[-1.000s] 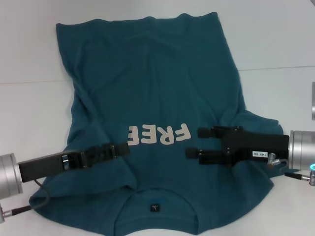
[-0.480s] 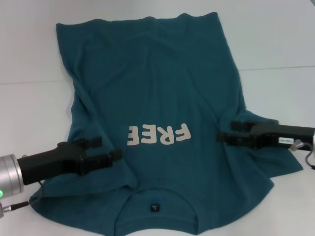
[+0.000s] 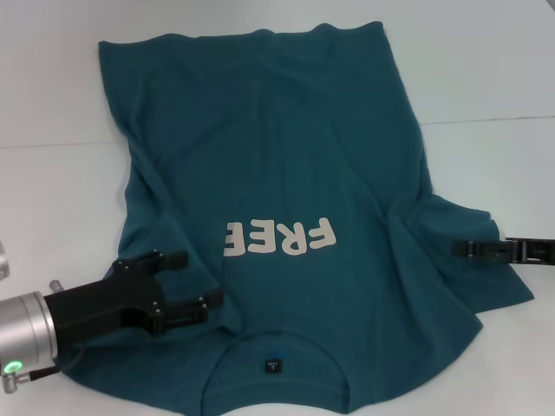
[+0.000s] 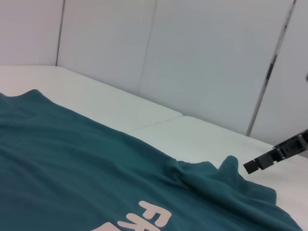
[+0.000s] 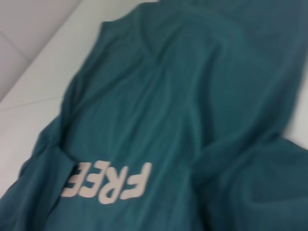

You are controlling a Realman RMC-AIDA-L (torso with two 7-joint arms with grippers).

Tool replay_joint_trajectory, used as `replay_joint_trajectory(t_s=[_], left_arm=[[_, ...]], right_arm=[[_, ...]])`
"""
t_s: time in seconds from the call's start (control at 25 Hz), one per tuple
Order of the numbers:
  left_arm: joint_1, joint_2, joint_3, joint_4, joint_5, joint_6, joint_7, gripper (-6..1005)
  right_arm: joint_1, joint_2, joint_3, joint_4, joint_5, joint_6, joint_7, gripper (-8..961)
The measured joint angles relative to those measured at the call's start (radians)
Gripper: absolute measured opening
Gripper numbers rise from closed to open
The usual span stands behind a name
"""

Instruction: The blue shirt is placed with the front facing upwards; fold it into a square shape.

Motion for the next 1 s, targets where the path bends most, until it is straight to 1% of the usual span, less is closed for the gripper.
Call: replay_joint_trajectory(t_s=[0.16, 0.4, 0.8, 1.0], left_arm=[[-0.002, -0.001, 0.003, -0.01, 0.0, -0.001, 0.016, 907], [-0.005, -0.001, 0.013, -0.012, -0.001, 0.002, 0.009, 907], [-0.015, -0.001, 0.027, -0.025, -0.001, 0.017, -0.007, 907], [-0.017, -0.001, 0.027, -0.026, -0.001, 0.018, -0.024, 907]], right_arm=[[-0.014, -0.015, 0.012, -0.006, -0.012, 0.0, 0.053, 883], [-0.015, -0.017, 0.025, -0.012, -0.022, 0.029, 0.065, 883], [0.011, -0.015, 0.022, -0.026, -0.039, 0.094, 0.067, 884], [0.025, -0.001, 0.02, -0.021, -0.068, 0.129, 0.063, 882]])
